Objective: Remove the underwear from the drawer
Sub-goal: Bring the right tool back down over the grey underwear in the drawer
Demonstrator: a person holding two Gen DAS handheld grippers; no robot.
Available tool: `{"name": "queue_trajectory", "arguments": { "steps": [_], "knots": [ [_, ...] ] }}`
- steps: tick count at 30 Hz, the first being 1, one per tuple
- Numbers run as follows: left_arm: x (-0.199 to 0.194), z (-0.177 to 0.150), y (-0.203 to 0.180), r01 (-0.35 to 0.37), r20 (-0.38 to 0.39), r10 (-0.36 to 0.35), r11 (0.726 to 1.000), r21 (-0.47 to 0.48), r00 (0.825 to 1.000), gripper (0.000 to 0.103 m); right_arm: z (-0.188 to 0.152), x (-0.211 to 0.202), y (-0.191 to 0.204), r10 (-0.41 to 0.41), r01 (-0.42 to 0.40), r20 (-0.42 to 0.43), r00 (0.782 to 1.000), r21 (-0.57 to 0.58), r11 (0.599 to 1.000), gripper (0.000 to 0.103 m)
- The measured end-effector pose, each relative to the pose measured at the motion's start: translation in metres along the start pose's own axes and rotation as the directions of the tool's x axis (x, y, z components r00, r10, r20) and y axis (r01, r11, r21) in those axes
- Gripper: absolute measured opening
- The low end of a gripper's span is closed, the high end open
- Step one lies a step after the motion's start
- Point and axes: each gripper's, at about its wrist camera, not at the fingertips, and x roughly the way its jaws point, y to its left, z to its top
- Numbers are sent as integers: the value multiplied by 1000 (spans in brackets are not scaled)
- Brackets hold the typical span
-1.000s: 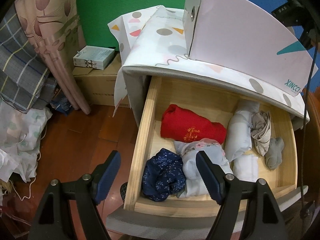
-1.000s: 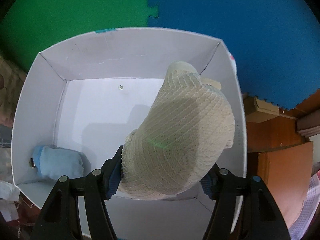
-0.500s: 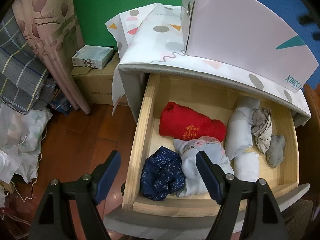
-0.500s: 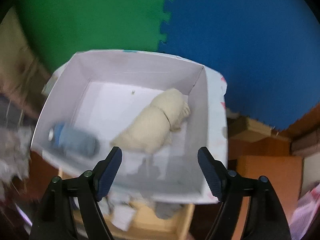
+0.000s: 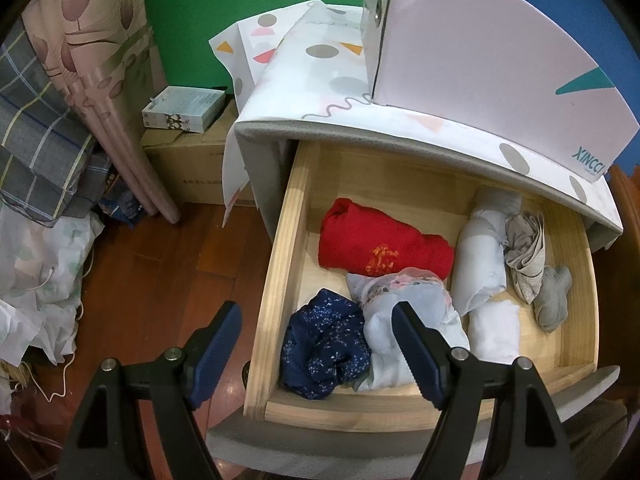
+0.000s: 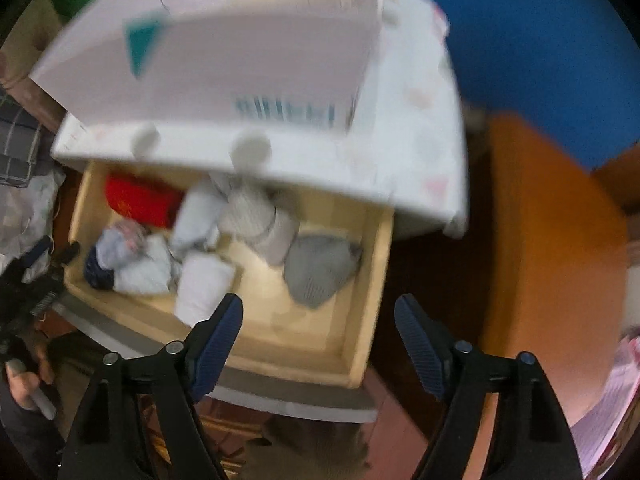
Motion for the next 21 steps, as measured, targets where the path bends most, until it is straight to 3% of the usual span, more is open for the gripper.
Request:
{"name": "queue_trajectory", "arguments": {
  "steps": [10,21],
  "knots": [
    [4,0,0,7,-19,-7,1000,-5,1000,79,5,87,6,20,-16,-62,998,67,998,62],
    [6,-1,-1,6,-27,-6,1000,-1,1000,79,24,127,7,1,7,-92,996,81,997,62]
  ]
}}
